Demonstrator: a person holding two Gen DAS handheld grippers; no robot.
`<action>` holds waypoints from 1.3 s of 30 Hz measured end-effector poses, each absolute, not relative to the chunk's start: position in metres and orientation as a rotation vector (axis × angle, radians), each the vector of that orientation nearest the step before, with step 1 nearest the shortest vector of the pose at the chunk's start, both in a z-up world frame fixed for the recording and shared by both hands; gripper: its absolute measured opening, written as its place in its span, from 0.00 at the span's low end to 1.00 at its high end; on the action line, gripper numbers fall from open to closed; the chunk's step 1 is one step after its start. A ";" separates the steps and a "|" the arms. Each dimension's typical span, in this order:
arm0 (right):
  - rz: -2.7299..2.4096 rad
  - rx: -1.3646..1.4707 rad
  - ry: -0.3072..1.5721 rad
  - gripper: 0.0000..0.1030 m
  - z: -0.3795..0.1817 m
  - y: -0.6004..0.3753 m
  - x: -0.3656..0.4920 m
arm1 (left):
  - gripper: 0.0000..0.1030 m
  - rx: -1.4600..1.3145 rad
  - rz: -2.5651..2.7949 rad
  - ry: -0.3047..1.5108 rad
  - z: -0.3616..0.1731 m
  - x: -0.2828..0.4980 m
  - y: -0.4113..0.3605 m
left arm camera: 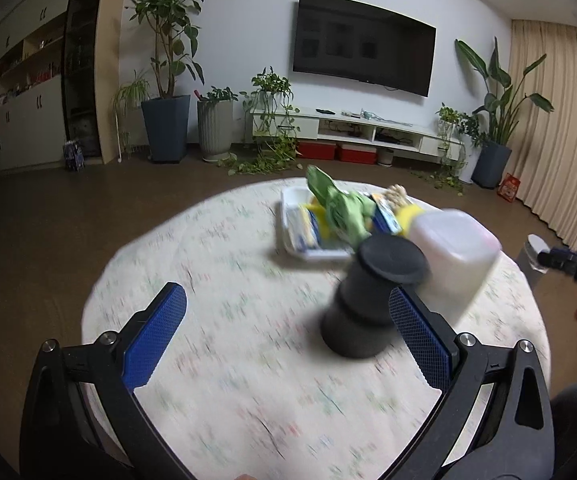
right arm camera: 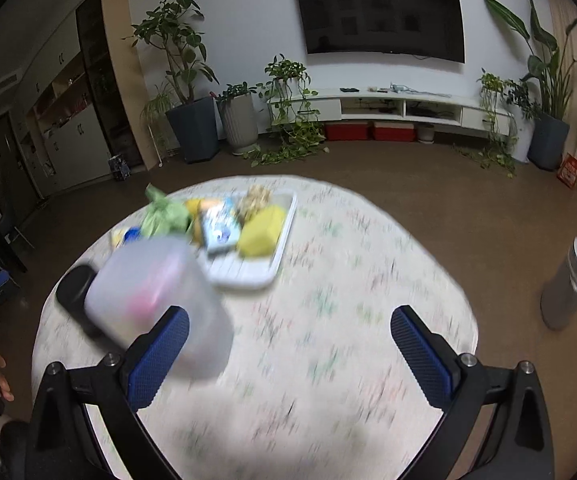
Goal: Organize soft objects
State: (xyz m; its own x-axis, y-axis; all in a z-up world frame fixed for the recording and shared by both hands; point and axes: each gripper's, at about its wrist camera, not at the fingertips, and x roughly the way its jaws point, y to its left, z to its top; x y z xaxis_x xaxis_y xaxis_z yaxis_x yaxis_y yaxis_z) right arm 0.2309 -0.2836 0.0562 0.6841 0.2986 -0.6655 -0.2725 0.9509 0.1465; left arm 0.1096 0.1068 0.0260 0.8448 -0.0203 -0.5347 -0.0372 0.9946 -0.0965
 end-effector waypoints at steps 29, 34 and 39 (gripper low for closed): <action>0.250 -0.034 0.688 1.00 -0.030 -0.207 0.094 | 1.00 -0.046 0.113 0.712 -0.052 0.058 0.031; 0.241 -0.039 0.676 1.00 -0.027 -0.203 0.092 | 1.00 -0.040 0.098 0.703 -0.052 0.057 0.026; 0.235 -0.026 0.672 1.00 -0.026 -0.203 0.092 | 1.00 -0.011 0.124 0.713 -0.053 0.059 0.021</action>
